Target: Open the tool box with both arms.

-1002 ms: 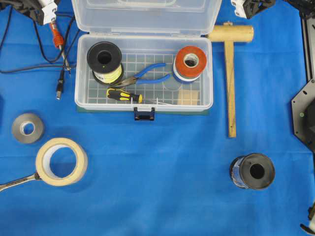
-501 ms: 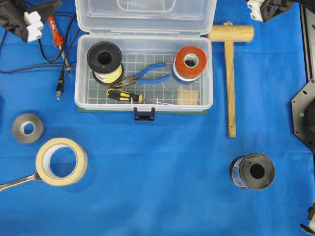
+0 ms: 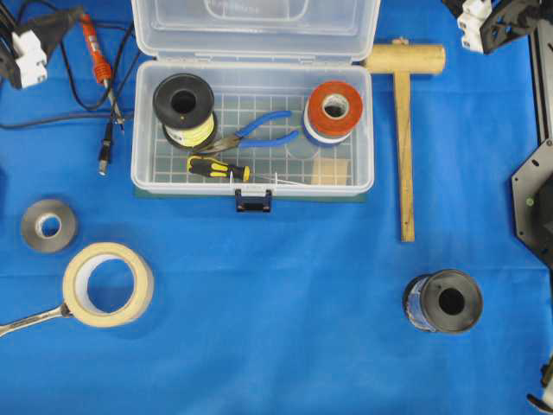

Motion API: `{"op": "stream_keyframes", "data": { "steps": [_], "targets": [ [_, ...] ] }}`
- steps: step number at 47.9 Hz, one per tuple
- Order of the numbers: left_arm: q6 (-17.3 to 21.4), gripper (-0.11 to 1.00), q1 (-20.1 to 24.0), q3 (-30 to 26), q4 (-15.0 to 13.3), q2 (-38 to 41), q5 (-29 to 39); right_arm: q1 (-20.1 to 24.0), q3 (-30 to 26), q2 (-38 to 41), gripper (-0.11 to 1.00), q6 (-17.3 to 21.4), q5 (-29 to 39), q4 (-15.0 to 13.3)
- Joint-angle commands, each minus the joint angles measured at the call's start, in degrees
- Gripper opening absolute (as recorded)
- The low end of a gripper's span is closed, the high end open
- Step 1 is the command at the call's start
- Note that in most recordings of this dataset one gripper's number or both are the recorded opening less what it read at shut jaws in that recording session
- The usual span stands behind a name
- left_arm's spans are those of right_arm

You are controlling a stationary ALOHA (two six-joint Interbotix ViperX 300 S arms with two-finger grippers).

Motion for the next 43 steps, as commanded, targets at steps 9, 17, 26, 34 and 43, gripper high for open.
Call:
{"op": "stream_keyframes", "data": {
  "steps": [9, 17, 26, 34, 43],
  "targets": [
    [-1.2, 0.79, -11.6, -0.1, -0.2, -1.2, 1.5, 11.4, 0.4, -2.5, 0.81, 0.2, 2.8, 0.6],
    [-1.3, 0.79, -20.7, 0.2, -0.2, -2.2, 3.5, 22.8, 1.3, -4.6, 0.81, 0.2, 5.4, 0.6],
    [-1.2, 0.79, -29.5, 0.3, -0.1, -2.1, 5.9, 34.9, 1.7, -4.8, 0.81, 0.2, 7.9, 0.6],
    [-1.2, 0.79, -35.6, 0.2, -0.1, -1.6, 7.9, 40.5, 1.7, -4.2, 0.81, 0.2, 8.6, 0.6],
    [-1.2, 0.78, -36.9, 0.4, -0.1, -2.9, 9.0, 41.2, 2.2, -5.4, 0.81, 0.0, 9.0, 0.4]
  ]
}}
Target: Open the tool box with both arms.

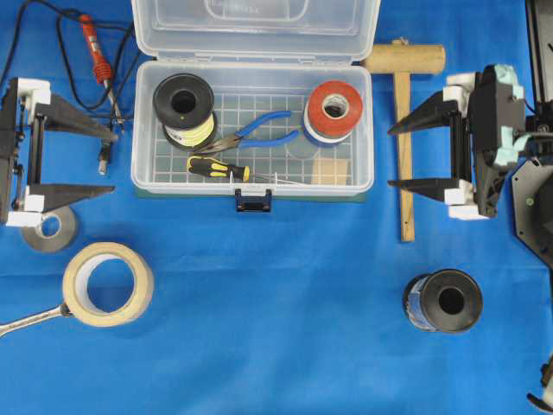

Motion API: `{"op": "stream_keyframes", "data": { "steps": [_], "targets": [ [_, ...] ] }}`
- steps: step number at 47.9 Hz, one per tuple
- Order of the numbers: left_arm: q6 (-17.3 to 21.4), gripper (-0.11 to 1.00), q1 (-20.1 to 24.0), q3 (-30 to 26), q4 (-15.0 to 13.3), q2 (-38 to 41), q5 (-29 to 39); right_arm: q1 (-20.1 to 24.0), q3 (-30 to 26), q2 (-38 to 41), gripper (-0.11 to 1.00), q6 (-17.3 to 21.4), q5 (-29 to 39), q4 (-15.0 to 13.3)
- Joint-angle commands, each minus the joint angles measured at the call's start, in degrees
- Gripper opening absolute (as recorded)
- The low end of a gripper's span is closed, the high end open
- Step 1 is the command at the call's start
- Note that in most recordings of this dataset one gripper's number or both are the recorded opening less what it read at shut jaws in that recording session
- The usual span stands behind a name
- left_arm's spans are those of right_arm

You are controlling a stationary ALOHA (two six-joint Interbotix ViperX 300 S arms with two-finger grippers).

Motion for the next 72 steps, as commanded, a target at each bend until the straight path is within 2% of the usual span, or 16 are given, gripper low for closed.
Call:
{"op": "stream_keyframes", "data": {
  "steps": [1, 8, 17, 28, 40, 49, 72],
  "targets": [
    [0.0, 0.78, -0.1, -0.4, 0.0, -1.2, 0.4, 0.0, -0.1, -1.4, 0.81, -0.1, 0.2, -0.1],
    [0.0, 0.78, -0.4, 1.1, 0.0, -4.9, 1.8, 0.2, 3.3, -5.7, 0.81, 0.0, -0.2, 0.2],
    [-0.2, 0.78, -0.5, 6.0, -0.1, -10.0, 1.8, 0.4, 9.1, -12.0, 0.81, 0.1, -2.6, 0.4],
    [-1.1, 0.78, -0.5, 10.3, -0.1, -15.5, 1.8, 0.4, 14.8, -17.9, 0.81, 0.2, -5.4, 3.3],
    [-2.1, 0.77, -1.2, 12.3, 0.0, -18.4, 0.8, 0.8, 17.5, -16.8, 0.81, 0.2, -8.8, 6.1],
    [-2.2, 0.77, -1.7, 12.4, -0.1, -18.1, 0.3, 1.1, 18.5, -15.0, 0.81, 0.2, -12.0, 6.1],
    [-2.2, 0.77, -1.7, 12.4, -0.1, -18.1, 0.3, 1.1, 18.3, -15.3, 0.81, 0.2, -11.5, 5.8]
  ]
}}
